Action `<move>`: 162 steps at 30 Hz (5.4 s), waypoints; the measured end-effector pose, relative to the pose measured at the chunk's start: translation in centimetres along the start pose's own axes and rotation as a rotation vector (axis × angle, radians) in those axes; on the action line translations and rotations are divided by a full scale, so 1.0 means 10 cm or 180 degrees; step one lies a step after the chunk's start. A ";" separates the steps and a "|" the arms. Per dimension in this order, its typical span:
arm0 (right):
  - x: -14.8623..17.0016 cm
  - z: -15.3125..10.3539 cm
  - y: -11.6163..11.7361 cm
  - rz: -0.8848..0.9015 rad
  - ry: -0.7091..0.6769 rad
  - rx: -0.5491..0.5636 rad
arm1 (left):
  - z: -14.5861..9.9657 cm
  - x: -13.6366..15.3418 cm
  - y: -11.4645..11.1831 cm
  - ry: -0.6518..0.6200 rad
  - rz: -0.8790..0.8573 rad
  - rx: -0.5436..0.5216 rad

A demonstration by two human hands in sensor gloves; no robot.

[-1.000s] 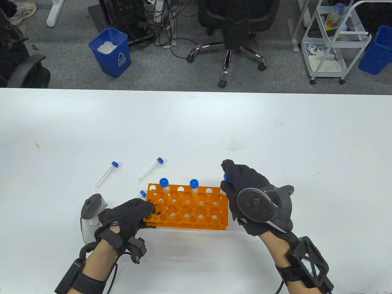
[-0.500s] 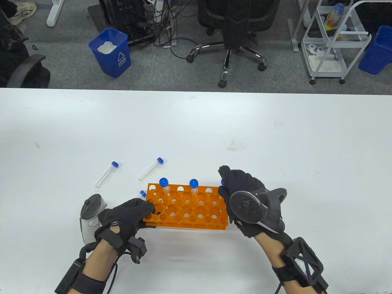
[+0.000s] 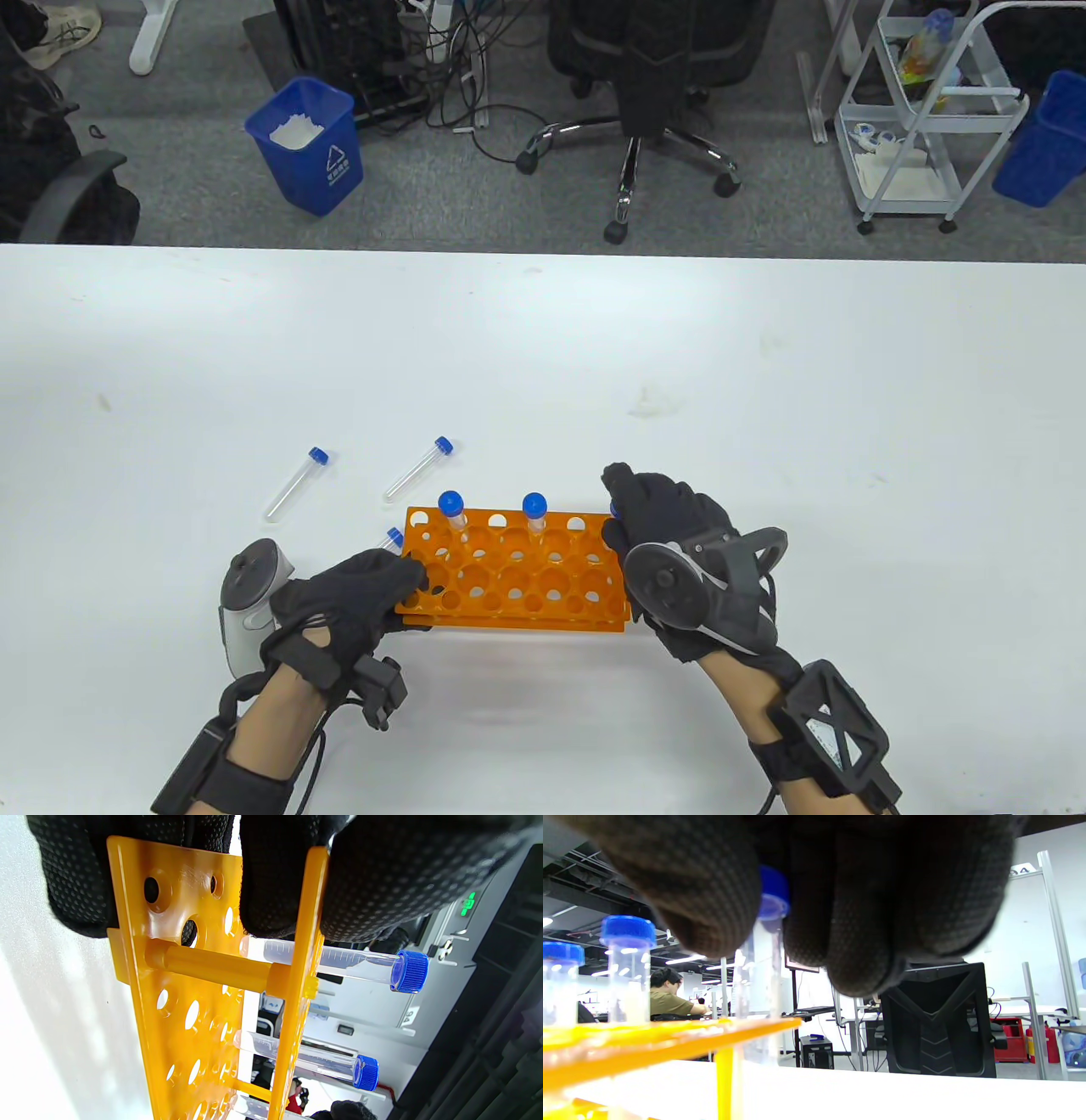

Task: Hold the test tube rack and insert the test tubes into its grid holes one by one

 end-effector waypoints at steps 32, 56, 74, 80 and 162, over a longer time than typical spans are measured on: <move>0.06 -0.05 -0.39 0.0164 -0.0012 0.0006 | -0.01 0.00 0.01 -0.0002 -0.0013 -0.0036; 0.83 -0.67 0.48 0.2672 0.1241 -0.1014 | -0.02 0.00 0.02 0.0002 -0.0037 -0.0116; 0.66 -0.83 1.00 0.4049 0.1566 -0.1974 | 0.01 0.07 -0.14 0.0030 0.0007 -0.0039; 0.70 -0.87 1.01 0.4199 0.1843 -0.1823 | 0.03 0.08 -0.20 0.0019 0.0095 0.0052; 0.97 -0.94 0.90 0.4672 0.2046 -0.1563 | -0.85 -1.90 -0.91 -0.2766 0.3070 -0.1599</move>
Point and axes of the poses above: the tracker on the back of each hand, its own x axis roughly to the little-finger side, its own z axis roughly from the wrist to the fingertips, y = z × x, the point moved 1 cm from there along z, roughly from the wrist to the fingertips, and after that the axes turned 5 degrees about y, right-handed, at the moved point
